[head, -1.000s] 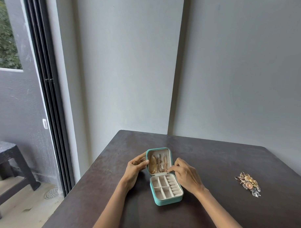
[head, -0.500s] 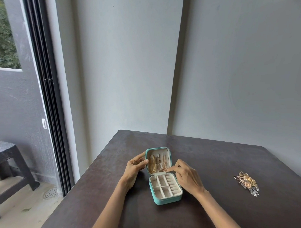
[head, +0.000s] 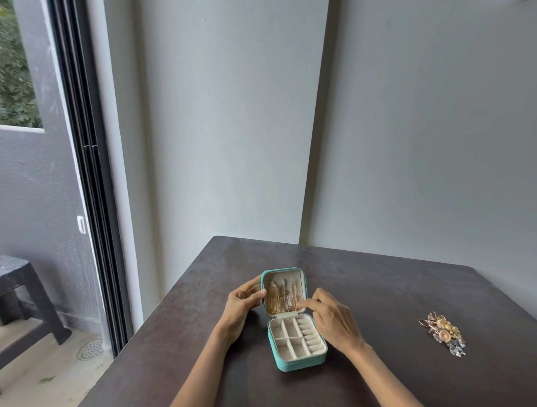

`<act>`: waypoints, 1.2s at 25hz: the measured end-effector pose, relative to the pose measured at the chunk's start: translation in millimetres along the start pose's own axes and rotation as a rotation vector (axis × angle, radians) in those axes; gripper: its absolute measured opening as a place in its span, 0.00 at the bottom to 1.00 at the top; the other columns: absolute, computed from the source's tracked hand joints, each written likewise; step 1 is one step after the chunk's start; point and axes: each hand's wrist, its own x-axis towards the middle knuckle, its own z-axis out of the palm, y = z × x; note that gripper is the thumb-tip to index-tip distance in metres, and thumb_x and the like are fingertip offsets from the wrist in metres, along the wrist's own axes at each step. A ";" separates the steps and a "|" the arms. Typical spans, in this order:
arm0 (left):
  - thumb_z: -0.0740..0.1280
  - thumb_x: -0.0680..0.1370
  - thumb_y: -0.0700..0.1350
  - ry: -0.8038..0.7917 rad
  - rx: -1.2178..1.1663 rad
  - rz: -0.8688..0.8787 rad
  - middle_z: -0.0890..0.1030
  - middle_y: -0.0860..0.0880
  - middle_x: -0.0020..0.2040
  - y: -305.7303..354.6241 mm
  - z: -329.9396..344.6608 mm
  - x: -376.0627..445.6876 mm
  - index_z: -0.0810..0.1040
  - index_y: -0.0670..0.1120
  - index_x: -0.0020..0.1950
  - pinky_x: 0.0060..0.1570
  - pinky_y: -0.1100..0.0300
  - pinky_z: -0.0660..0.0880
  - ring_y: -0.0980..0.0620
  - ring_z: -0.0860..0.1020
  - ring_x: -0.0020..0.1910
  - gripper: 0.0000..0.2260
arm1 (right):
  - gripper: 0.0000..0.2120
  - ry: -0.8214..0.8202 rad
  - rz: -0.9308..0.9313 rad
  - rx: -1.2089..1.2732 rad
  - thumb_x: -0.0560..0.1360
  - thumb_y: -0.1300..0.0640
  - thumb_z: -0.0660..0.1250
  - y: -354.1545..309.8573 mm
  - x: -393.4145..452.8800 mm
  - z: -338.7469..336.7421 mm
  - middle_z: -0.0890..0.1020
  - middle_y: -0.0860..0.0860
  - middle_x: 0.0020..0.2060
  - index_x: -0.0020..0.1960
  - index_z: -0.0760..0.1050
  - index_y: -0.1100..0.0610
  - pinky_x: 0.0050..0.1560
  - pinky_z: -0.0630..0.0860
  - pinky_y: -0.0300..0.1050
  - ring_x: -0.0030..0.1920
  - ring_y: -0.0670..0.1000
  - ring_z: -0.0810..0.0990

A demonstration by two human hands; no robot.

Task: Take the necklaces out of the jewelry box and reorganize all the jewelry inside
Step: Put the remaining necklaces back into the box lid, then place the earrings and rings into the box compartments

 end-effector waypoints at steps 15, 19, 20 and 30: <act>0.68 0.74 0.31 0.193 0.070 0.020 0.82 0.44 0.45 -5.5 13.2 2.3 0.79 0.42 0.51 0.38 0.65 0.79 0.54 0.81 0.39 0.10 | 0.18 -0.091 0.702 0.750 0.77 0.58 0.62 -4.5 -9.7 23.0 0.80 0.54 0.54 0.66 0.69 0.54 0.56 0.72 0.45 0.52 0.52 0.78; 0.62 0.79 0.39 0.260 0.092 -0.006 0.82 0.43 0.43 -6.2 20.2 -3.2 0.78 0.43 0.52 0.35 0.62 0.79 0.50 0.80 0.37 0.06 | 0.17 -0.105 0.695 0.763 0.75 0.64 0.63 -10.5 -16.1 17.1 0.81 0.54 0.53 0.63 0.73 0.56 0.54 0.74 0.43 0.47 0.49 0.78; 0.61 0.80 0.40 0.271 0.100 -0.011 0.82 0.43 0.44 -6.1 21.7 -5.2 0.77 0.42 0.54 0.35 0.62 0.79 0.49 0.81 0.37 0.07 | 0.18 -0.093 0.703 0.772 0.75 0.64 0.63 -11.6 -17.2 16.8 0.81 0.55 0.54 0.64 0.73 0.57 0.54 0.73 0.42 0.47 0.48 0.78; 0.59 0.81 0.43 0.268 0.165 -0.045 0.78 0.42 0.48 4.2 34.9 -23.8 0.71 0.41 0.58 0.38 0.63 0.78 0.49 0.79 0.41 0.08 | 0.17 -0.095 0.727 0.794 0.77 0.59 0.61 -15.7 -24.7 7.0 0.80 0.52 0.57 0.65 0.72 0.54 0.60 0.72 0.48 0.55 0.52 0.78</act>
